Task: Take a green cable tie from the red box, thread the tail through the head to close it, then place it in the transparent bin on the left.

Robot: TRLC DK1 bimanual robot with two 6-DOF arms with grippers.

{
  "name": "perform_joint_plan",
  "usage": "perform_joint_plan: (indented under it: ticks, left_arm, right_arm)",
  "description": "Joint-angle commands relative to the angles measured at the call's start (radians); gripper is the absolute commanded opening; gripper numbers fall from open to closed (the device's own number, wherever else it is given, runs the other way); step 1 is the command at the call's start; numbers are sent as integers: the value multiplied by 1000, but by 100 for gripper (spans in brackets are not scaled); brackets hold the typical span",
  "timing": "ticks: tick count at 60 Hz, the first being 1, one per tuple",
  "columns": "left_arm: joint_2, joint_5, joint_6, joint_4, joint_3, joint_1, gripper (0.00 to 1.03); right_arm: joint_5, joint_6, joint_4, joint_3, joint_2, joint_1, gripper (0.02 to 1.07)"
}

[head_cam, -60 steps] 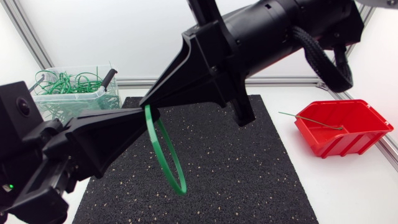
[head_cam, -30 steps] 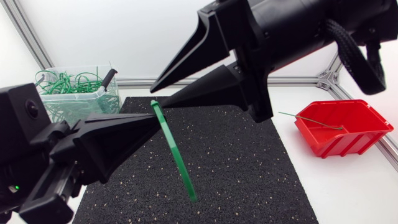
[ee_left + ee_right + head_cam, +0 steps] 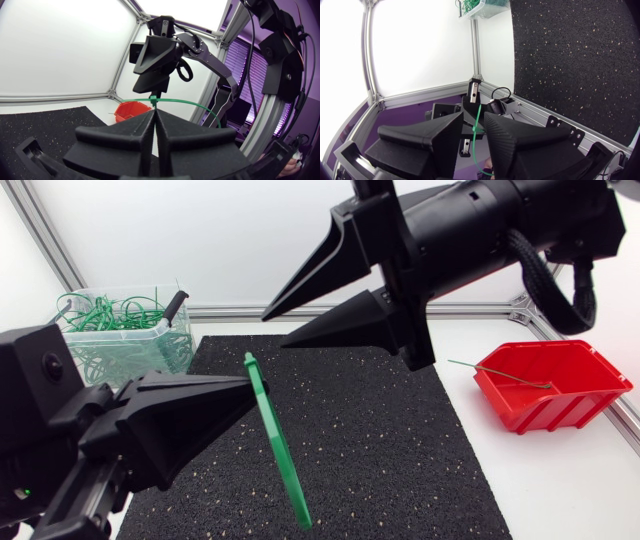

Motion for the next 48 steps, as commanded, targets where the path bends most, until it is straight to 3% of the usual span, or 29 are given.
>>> perform_joint_plan:
  ticks: [1,15,19,32,48]
  left_arm:
    - [0,18,28,10,-17,-5,4]
    - [36,57,72,16,-15,16,4]
    - [42,71,75,22,-14,30,4]
    - [66,121,90,34,3,84,4]
    - [83,173,113,24,26,98,4]
  right_arm:
    - [2,-8,-1,17,41,13,38]
    - [-2,-14,1,13,53,37,37]
    - [-1,-14,1,7,50,48,29]
    - [4,-22,-5,-7,44,48,29]
    - [4,-30,-2,-19,50,39,29]
